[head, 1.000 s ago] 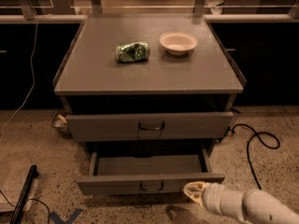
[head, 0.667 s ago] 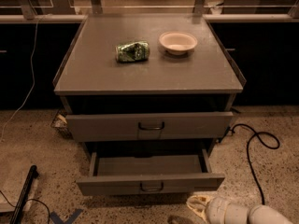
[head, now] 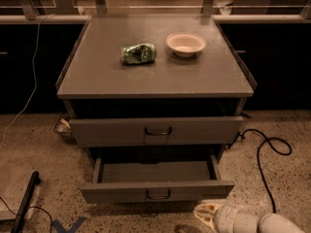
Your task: Open middle drawer
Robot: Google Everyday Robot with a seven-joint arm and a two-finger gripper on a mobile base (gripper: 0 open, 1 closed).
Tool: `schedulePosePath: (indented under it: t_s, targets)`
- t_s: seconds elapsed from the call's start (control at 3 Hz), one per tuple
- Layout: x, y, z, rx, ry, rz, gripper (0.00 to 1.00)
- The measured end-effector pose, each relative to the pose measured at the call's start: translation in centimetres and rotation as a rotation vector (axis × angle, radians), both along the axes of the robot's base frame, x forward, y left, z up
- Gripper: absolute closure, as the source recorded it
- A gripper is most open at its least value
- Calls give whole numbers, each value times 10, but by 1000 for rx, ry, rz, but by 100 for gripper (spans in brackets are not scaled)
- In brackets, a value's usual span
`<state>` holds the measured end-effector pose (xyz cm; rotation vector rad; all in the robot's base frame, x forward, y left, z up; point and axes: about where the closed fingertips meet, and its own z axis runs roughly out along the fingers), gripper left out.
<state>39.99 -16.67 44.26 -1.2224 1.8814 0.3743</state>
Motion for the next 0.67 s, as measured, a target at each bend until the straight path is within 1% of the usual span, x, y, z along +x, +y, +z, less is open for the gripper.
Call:
schedulePosePath:
  t_s: [0.33, 0.67]
  targets:
    - [0, 0, 0, 0, 0, 0, 12]
    - [0, 0, 0, 0, 0, 0, 0]
